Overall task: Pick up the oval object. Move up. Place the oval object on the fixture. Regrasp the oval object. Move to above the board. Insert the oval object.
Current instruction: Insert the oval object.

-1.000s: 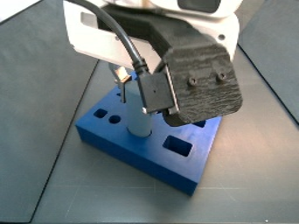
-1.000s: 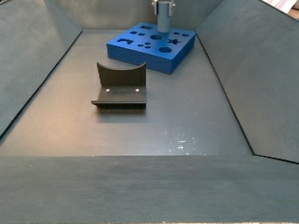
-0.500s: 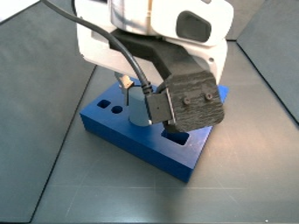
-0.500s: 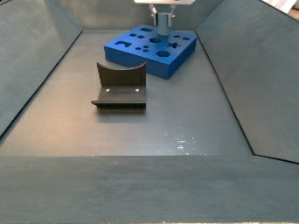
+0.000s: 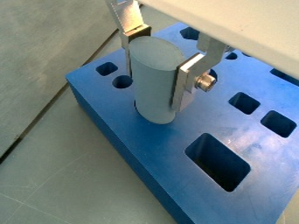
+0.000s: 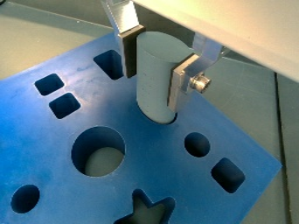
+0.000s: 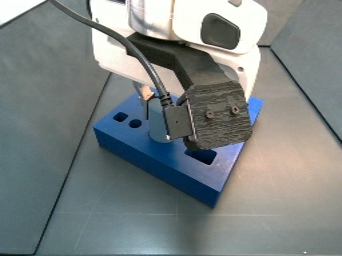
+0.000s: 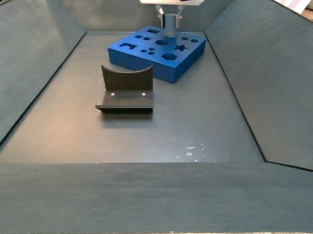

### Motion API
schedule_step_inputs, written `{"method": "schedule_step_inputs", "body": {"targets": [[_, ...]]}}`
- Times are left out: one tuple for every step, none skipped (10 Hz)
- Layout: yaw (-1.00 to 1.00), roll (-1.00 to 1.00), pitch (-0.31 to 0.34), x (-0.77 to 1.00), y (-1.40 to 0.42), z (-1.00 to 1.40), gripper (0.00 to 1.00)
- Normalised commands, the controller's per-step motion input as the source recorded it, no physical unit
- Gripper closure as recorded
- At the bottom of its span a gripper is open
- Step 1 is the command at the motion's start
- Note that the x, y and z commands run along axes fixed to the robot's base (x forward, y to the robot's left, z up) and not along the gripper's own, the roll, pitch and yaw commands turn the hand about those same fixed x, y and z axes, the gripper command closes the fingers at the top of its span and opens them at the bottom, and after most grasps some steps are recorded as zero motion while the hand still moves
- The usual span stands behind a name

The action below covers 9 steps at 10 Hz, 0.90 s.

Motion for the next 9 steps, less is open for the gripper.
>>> {"method": "schedule_step_inputs", "body": {"targets": [[0.00, 0.17, -0.034, -0.26, 0.00, -1.00, 1.00], [0.00, 0.10, -0.026, -0.17, 0.00, -1.00, 1.00], [0.00, 0.06, -0.014, -0.14, 0.03, -1.00, 1.00], [0.00, 0.00, -0.011, -0.04, 0.13, -0.81, 1.00], [0.00, 0.00, -0.010, 0.00, 0.00, 0.00, 1.00], [0.00, 0.02, -0.011, 0.00, 0.00, -0.25, 1.00], [-0.06, 0.10, -0.004, -0.22, 0.13, -1.00, 1.00], [0.00, 0.00, 0.007, 0.04, 0.05, -0.20, 1.00], [0.00, 0.01, 0.000, 0.00, 0.00, 0.00, 1.00]]}}
